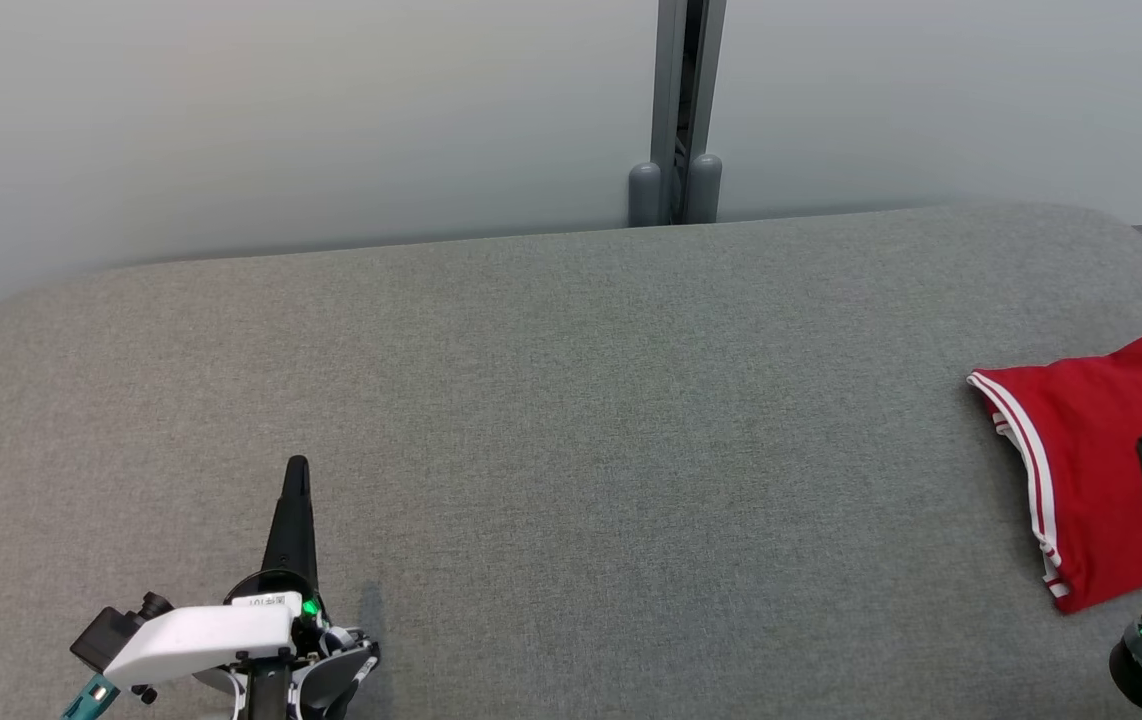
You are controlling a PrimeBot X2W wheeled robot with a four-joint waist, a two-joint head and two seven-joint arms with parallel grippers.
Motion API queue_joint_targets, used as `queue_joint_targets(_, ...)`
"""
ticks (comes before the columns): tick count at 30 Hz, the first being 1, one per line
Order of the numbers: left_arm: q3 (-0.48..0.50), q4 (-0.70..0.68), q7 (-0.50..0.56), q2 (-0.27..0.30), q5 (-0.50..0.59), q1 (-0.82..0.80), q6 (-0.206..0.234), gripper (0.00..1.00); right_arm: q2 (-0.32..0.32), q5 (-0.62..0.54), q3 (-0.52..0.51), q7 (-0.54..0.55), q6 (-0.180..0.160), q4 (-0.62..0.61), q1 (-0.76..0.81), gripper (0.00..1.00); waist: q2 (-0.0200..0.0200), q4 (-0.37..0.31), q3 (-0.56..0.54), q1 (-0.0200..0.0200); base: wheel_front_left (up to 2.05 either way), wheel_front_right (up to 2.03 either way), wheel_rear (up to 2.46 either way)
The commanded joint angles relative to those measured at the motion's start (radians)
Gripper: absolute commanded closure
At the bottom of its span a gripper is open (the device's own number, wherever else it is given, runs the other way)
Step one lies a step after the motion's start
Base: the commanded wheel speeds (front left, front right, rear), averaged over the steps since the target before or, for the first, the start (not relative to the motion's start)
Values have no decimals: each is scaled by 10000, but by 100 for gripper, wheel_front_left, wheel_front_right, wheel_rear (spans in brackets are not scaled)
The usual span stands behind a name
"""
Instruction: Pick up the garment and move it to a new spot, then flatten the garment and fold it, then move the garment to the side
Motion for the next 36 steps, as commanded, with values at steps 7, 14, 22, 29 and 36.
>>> queue_joint_targets(7,37,-5,3,23,-55,-152,-48,100,-13,-10,-11,59,0,1,-68,100,0,0,0,0,0,0,0)
queue_joint_targets(14,37,-5,2,23,-55,-152,-48,100,-12,-14,-13,62,0,1,-68,100,0,0,0,0,0,0,0)
queue_joint_targets(22,37,-5,2,24,-55,-152,-48,100,-10,-17,-17,65,0,0,-69,100,0,0,0,0,0,0,0)
queue_joint_targets(29,37,-6,2,24,-55,-152,-48,100,-9,-19,-21,49,0,0,-71,100,0,0,0,0,0,0,0)
queue_joint_targets(36,36,-6,2,24,-55,-152,-48,100,-8,-18,-23,50,0,0,-71,100,0,0,0,0,0,0,0)
